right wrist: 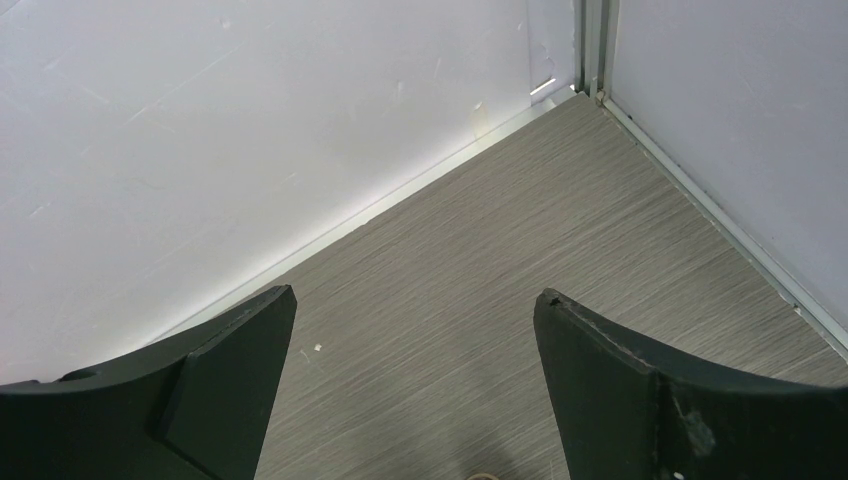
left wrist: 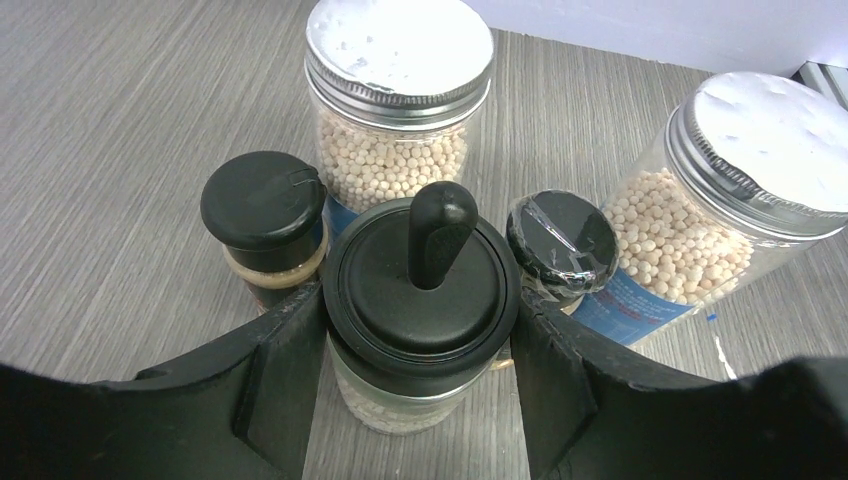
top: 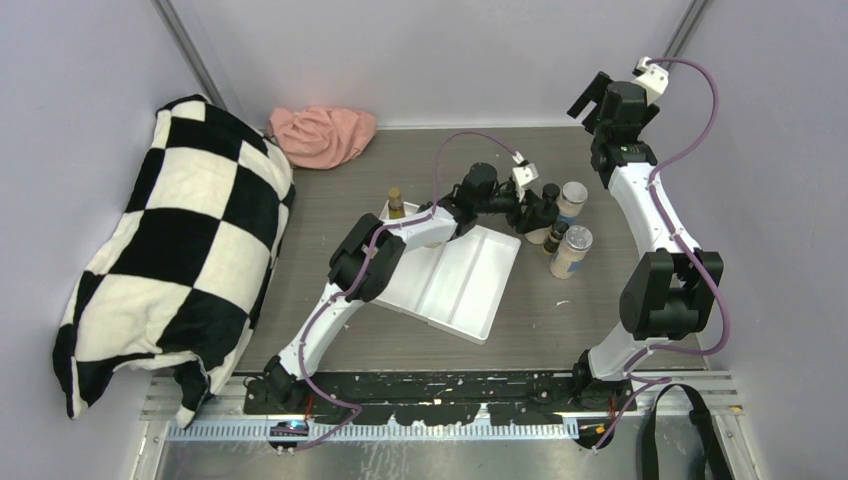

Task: Organize the condiment bottles
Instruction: Pick up the bottle from the center of the board.

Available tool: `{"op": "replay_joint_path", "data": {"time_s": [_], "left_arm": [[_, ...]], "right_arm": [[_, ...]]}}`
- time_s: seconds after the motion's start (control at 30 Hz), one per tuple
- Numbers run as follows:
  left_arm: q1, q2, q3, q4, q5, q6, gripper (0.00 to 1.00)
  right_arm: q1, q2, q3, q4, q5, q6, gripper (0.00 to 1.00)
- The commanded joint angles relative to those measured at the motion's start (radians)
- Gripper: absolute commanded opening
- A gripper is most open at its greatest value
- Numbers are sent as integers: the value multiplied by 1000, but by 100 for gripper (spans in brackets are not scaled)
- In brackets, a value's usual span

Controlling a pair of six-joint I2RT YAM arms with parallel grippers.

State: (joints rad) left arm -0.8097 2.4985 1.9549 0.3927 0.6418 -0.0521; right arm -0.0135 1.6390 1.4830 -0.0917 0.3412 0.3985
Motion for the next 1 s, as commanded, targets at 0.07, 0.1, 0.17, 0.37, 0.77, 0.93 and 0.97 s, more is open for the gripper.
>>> {"op": "replay_joint_path", "data": {"time_s": [0.07,0.1,0.17,0.37,0.77,0.93,0.97], "left_arm": [[-7,-71,-85,116,-72,-13,0],[-7,-77,-97,126,-84,-12,0],[-6,-91,-119,139,-110,-10,0],[-6,-143,-190,187,-188,-3,0],[-8,-216,-241,206,-298,27,0],[-11,-250,-254,215,-349,47,0],[-11,-254,-254,215,-360,47,0]], "right_arm": [[9,-4,36,25,-1,-6,94],[9,-4,37,24,1,-5,94],[11,-5,37,24,1,-6,94],[12,-9,38,21,3,-5,94],[12,-14,27,26,2,-8,94],[12,-21,25,29,-2,-5,94],[12,-22,24,30,-2,-6,94]]}}
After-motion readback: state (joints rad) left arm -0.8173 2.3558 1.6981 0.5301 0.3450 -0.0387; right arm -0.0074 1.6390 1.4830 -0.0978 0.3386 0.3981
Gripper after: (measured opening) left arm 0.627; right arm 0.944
